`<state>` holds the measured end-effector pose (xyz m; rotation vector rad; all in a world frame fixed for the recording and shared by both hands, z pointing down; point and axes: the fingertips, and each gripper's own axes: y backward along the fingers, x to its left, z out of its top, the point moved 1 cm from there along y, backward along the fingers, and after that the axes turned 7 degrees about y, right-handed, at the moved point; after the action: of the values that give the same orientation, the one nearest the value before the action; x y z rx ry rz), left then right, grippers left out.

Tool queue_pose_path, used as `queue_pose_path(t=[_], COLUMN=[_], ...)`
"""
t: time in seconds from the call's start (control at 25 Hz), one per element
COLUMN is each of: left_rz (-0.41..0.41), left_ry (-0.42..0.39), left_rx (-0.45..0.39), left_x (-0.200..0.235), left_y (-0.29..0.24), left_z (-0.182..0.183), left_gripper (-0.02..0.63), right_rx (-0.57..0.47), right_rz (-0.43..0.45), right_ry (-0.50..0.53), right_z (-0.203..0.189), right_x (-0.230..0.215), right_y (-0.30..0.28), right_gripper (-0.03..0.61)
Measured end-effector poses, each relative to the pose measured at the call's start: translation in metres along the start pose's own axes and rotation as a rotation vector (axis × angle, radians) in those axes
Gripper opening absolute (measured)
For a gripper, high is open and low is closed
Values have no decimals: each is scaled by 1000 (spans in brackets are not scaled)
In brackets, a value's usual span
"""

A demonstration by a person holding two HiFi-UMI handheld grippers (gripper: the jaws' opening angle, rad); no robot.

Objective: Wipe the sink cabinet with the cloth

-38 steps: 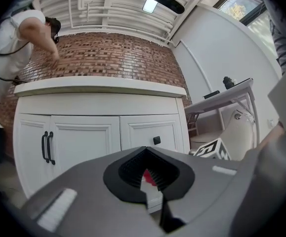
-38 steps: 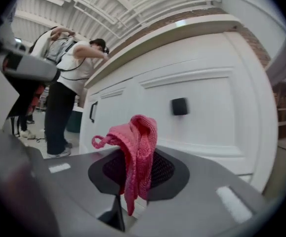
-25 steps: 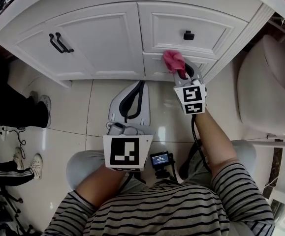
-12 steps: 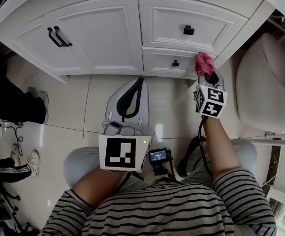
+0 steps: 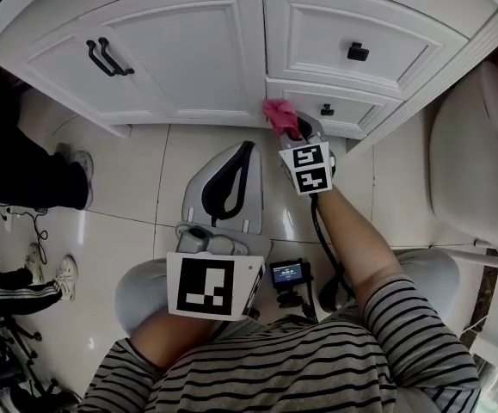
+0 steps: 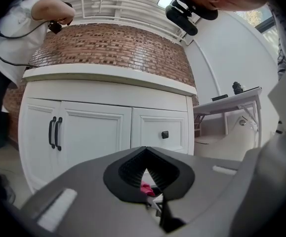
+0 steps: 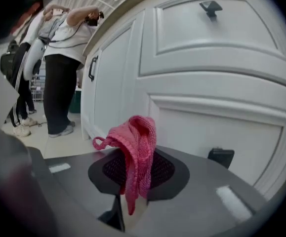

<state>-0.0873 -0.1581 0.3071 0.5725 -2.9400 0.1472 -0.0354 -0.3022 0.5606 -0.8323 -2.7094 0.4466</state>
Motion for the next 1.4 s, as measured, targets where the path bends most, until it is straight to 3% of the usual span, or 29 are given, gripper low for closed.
queue_pose_path(t=[0.12, 0.24, 0.88, 1.0, 1.12, 1.24, 1.4], left_rz=[6, -4, -23, -11, -3, 1, 11], left_ry=[4, -4, -70, -96, -120, -142, -155], left_rx=[5, 14, 67, 104, 62, -38, -68], left_x=[5, 1, -23, -21, -20, -27, -41], left_y=[-4, -9, -18, -17, -18, -15, -2], left_z=[-3, -8, -20, -19, -9, -1, 10], left_gripper=[0, 0, 0, 1, 0, 0, 0], right_rx=[76, 111, 207, 230, 177, 77, -151], right_rz=[-39, -91, -294, -380, -421, -399, -260], right_ry=[20, -38, -220, -282, -346, -383, -425], right_z=[-36, -63, -126, -131, -100, -38, 78], right_x=[-15, -43, -160, -179, -193, -188, -149], right_y=[-3, 5, 96, 118, 143, 178, 251], right_gripper=[83, 83, 102, 81, 79, 78, 80])
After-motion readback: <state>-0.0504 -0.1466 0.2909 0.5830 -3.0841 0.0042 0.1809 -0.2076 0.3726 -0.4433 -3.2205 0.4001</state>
